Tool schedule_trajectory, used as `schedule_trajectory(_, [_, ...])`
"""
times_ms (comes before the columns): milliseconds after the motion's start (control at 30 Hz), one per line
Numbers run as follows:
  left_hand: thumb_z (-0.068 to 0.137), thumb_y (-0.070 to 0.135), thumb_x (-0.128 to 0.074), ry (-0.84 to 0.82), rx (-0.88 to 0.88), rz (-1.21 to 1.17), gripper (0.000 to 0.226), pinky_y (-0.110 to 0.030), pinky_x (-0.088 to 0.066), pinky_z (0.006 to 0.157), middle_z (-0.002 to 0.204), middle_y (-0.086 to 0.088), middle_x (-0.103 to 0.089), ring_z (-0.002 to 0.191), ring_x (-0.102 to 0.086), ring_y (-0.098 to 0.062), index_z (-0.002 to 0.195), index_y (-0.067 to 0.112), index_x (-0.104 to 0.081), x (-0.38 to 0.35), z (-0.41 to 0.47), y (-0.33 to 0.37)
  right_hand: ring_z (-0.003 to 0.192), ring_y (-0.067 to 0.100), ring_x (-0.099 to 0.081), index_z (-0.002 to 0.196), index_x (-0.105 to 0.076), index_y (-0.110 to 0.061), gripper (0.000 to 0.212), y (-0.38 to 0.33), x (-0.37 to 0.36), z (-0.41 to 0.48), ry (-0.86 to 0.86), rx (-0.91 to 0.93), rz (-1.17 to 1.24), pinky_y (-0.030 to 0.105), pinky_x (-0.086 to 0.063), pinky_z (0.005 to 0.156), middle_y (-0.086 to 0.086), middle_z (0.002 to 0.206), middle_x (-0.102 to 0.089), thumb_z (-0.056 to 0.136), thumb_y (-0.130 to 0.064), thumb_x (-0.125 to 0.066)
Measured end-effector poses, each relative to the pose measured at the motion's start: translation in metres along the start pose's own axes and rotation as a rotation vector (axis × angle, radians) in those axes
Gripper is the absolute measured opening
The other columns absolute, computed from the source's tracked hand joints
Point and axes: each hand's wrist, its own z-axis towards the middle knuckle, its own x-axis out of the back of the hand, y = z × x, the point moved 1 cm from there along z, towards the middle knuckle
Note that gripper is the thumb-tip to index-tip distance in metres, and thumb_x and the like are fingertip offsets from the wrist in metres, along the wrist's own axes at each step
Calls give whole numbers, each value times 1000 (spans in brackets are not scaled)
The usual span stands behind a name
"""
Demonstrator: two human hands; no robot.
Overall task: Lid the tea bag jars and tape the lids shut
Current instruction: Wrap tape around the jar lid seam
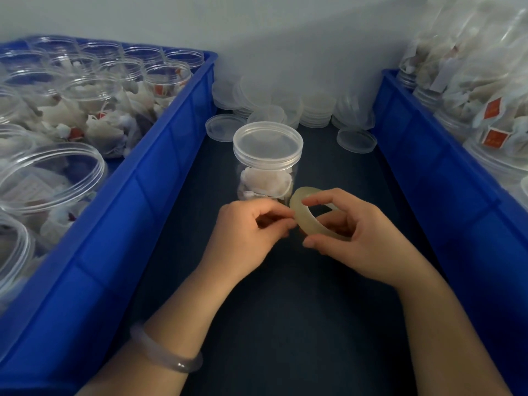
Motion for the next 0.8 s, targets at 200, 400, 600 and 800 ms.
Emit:
schedule_trajectory(200, [86,14,-65,12,-67,62,10,-25,-57,70,80,9,-70,72,-68,-3,92,21,-71,-6,-2,-2,76,-2,-66,113,-52,-49,50,1,-2,2,22,-21,-21,16,-52,69,-19,87,-71,76,-26,-76])
schedule_trajectory(400, [85,14,-68,77,-169,81,3,-24,-54,63,74,5,-69,65,-66,-6,85,13,-72,-5,-3,4,73,-1,-67,116,-59,-46,46,0,-7,2,81,34,-30,12,-50,72,-12,87,-71,79,-23,-73])
schedule_trajectory(600, [87,9,-66,156,-200,-96,8,-12,-48,61,72,11,-66,63,-65,-4,82,15,-69,-9,-5,17,57,7,-65,95,-71,-38,15,0,-5,6,293,34,-3,14,-48,57,-9,77,-69,85,-27,-65])
schedule_trajectory(800, [69,43,-75,482,-411,211,57,-21,-40,91,115,-10,-54,108,-50,-20,112,9,-60,13,9,25,67,1,-56,84,-64,-36,22,-25,13,23,318,45,-344,27,-45,59,-18,68,-58,82,-51,-48])
